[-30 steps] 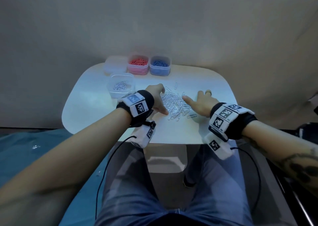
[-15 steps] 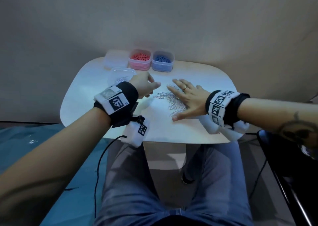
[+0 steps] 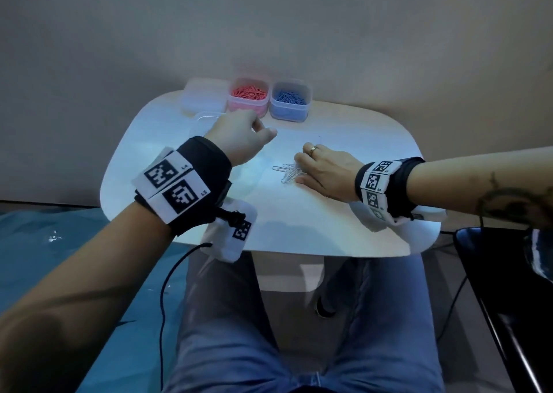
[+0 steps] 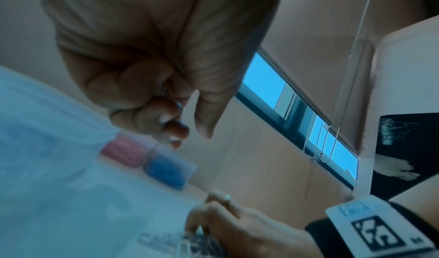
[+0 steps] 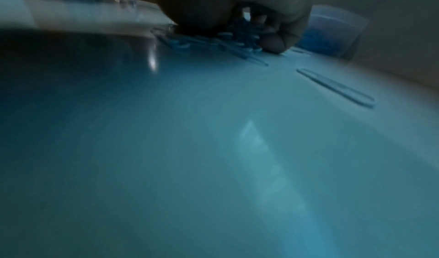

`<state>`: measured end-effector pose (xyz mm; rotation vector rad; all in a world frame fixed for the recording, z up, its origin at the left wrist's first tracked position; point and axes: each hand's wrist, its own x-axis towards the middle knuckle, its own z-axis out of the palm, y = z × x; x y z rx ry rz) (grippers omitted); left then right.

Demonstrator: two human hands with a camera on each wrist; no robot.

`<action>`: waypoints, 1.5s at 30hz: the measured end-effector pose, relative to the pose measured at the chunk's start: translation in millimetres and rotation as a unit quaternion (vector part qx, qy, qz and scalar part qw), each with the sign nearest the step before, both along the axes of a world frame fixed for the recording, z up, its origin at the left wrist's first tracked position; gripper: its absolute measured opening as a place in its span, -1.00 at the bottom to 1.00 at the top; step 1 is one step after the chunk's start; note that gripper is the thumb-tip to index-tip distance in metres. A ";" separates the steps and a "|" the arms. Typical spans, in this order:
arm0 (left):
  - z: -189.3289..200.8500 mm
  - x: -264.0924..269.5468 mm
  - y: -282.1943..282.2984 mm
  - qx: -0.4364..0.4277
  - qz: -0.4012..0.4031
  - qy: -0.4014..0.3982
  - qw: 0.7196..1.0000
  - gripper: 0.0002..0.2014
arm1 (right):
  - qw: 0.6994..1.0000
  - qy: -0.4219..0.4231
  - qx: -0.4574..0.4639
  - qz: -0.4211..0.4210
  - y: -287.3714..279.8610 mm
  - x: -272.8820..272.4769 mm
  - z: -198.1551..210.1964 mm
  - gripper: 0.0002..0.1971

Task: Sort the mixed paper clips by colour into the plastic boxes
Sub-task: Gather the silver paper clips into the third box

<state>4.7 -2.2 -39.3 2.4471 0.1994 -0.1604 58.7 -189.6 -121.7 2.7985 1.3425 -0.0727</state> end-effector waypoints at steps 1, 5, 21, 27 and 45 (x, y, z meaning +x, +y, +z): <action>2.5 -0.4 3.7 -0.001 0.006 -0.010 1.000 -0.77 | 1.000 0.007 0.016 -0.001 1.5 -0.6 -0.9 -0.50; 8.2 -1.3 26.2 0.010 0.041 -0.040 0.998 -0.74 | 0.999 0.026 0.034 -0.014 7.9 -3.3 -2.4 -0.49; -12.1 18.2 60.4 0.262 -0.031 0.040 0.964 0.10 | 0.995 -0.011 0.058 -0.079 7.3 2.7 20.9 -0.70; -16.1 26.6 60.1 0.309 -0.017 0.039 0.950 0.12 | 0.950 0.027 0.276 -0.143 22.4 13.9 58.2 -0.74; 34.3 16.3 2.9 0.141 -0.091 -0.088 0.982 -0.10 | 0.809 0.099 0.556 -0.162 89.7 -6.3 99.6 -0.85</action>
